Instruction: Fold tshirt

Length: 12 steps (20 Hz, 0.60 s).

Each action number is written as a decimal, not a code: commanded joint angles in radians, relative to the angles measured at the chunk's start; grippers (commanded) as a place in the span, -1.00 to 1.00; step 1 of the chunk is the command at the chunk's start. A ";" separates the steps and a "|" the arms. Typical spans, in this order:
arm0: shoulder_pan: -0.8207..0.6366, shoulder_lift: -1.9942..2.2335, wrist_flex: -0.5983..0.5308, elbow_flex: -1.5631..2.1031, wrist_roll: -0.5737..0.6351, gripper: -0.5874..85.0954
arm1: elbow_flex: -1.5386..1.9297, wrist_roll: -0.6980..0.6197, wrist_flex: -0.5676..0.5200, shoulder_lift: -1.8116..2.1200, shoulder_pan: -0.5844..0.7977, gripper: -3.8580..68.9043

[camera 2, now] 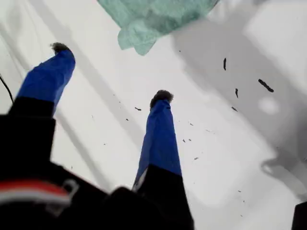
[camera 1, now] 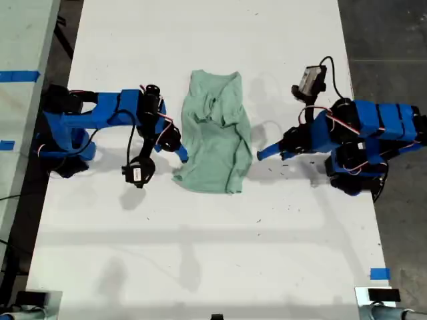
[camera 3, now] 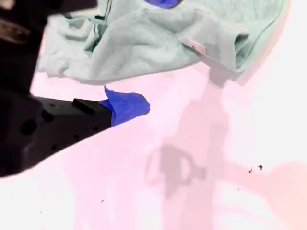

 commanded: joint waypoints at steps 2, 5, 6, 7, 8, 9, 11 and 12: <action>0.080 0.198 -0.179 0.265 -0.103 -0.33 | 0.005 0.051 0.018 0.041 -0.054 -0.06; 0.115 0.293 -0.282 0.443 -0.187 -0.34 | 0.015 0.072 0.009 0.040 -0.078 -0.05; 0.121 0.291 -0.290 0.445 -0.192 -0.34 | 0.015 0.067 -0.005 0.028 -0.078 -0.06; 0.120 0.278 -0.299 0.431 -0.189 -0.34 | 0.009 0.058 -0.034 0.003 -0.078 -0.07; 0.114 0.259 -0.314 0.413 -0.173 -0.33 | -0.006 0.043 -0.072 -0.040 -0.075 -0.08; 0.104 0.238 -0.333 0.391 -0.156 -0.33 | -0.040 0.032 -0.103 -0.112 -0.072 -0.08; 0.083 0.164 -0.341 0.307 -0.118 -0.33 | -0.141 0.015 -0.132 -0.293 -0.069 -0.08; 0.072 0.118 -0.341 0.267 -0.097 -0.33 | -0.196 0.012 -0.141 -0.385 -0.067 -0.08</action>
